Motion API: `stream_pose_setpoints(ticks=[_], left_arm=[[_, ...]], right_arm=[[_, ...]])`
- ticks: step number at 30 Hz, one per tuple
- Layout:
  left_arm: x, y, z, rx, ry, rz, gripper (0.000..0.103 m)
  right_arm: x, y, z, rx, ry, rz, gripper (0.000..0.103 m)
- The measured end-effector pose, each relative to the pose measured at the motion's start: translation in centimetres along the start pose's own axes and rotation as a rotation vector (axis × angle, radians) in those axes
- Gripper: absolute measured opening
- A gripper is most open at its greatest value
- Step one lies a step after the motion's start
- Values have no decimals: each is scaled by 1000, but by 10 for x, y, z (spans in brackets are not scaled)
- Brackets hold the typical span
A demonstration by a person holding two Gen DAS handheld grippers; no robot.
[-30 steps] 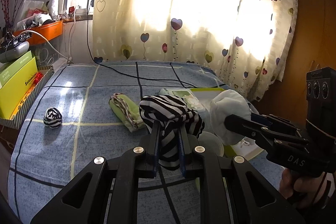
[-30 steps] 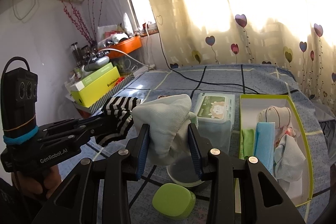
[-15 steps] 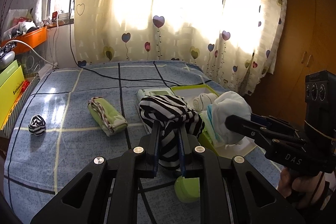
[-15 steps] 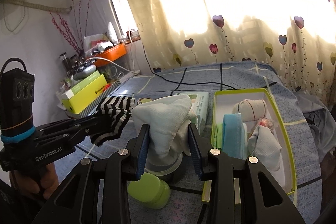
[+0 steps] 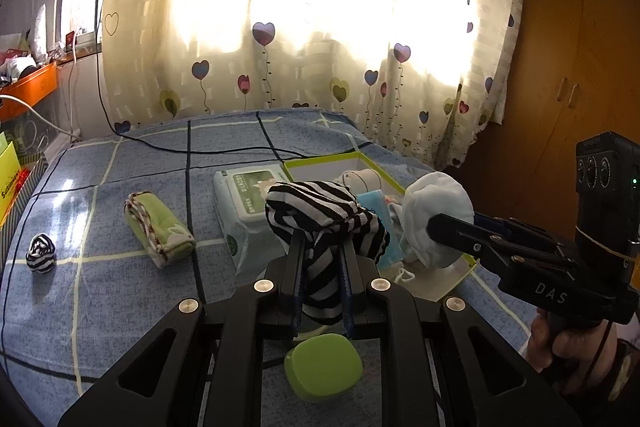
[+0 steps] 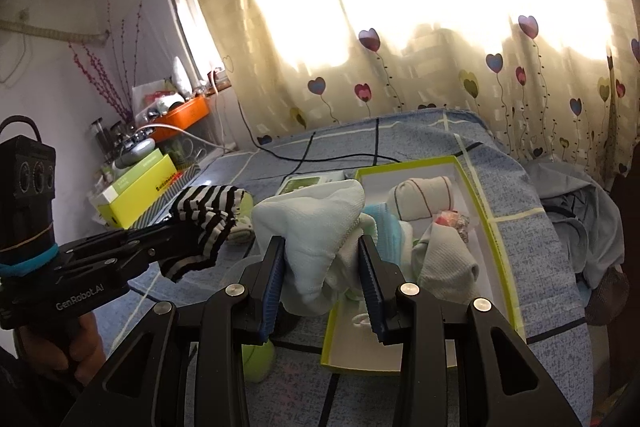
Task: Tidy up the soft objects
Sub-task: 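Carry striped sock in left gripper and white mitten in right gripper over box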
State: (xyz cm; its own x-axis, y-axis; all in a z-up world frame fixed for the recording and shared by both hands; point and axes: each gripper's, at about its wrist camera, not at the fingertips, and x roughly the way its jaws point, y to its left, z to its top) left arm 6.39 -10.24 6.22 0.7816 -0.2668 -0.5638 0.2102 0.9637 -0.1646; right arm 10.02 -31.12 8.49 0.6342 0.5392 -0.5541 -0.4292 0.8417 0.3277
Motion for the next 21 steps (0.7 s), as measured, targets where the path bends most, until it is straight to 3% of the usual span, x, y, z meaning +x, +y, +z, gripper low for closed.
stream_pose_setpoints(ticks=[21], left_arm=[[47, -44, -4, 54, 121, -73, 16]], right_arm=[[1, -47, -15, 57, 60, -93, 35]])
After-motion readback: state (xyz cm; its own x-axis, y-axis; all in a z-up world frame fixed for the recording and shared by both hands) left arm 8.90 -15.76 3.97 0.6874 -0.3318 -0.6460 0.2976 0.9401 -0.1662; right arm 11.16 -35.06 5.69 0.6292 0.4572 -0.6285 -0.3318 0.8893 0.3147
